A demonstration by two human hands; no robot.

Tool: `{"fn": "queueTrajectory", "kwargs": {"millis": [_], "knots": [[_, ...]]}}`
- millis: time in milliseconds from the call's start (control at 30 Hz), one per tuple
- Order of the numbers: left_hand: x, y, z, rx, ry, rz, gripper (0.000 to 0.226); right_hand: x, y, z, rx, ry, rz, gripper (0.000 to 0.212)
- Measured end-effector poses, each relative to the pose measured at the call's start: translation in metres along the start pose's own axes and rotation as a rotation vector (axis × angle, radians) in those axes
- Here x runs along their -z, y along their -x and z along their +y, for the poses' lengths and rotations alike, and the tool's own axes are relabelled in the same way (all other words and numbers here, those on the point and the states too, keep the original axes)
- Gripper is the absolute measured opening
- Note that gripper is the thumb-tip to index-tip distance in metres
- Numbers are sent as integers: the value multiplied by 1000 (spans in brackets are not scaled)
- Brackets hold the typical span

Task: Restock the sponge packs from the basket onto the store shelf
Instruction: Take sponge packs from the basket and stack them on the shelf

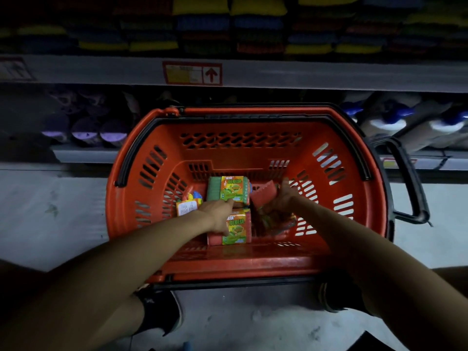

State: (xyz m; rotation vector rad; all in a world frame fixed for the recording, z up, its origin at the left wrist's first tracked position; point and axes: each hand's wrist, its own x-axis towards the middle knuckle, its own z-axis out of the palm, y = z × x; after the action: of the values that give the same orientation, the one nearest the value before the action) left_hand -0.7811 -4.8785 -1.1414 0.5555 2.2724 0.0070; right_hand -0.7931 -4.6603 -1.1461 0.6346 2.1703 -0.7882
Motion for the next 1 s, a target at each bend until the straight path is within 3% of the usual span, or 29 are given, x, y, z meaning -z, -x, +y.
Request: {"fn": "queueTrajectory", "kwargs": {"millis": [167, 267, 400, 600, 733, 933, 1000], "knots": [[9, 5, -2, -19, -25, -32, 111, 21, 27, -5, 119, 78, 54, 128], [6, 9, 2, 8, 40, -42, 110, 35, 45, -9, 187, 84, 100, 124], [8, 16, 7, 40, 85, -39, 106, 56, 75, -8, 306, 132, 157, 98], [26, 39, 16, 23, 3, 101, 106, 85, 118, -16, 412, 65, 269, 101], [64, 72, 27, -122, 190, 331, 97, 117, 147, -24, 354, -463, 215, 91], [145, 156, 31, -323, 537, 739, 84, 175, 195, -43, 416, -1106, 329, 77], [157, 180, 30, -374, 609, 885, 86, 190, 207, -46, 419, -1270, 352, 94]]}}
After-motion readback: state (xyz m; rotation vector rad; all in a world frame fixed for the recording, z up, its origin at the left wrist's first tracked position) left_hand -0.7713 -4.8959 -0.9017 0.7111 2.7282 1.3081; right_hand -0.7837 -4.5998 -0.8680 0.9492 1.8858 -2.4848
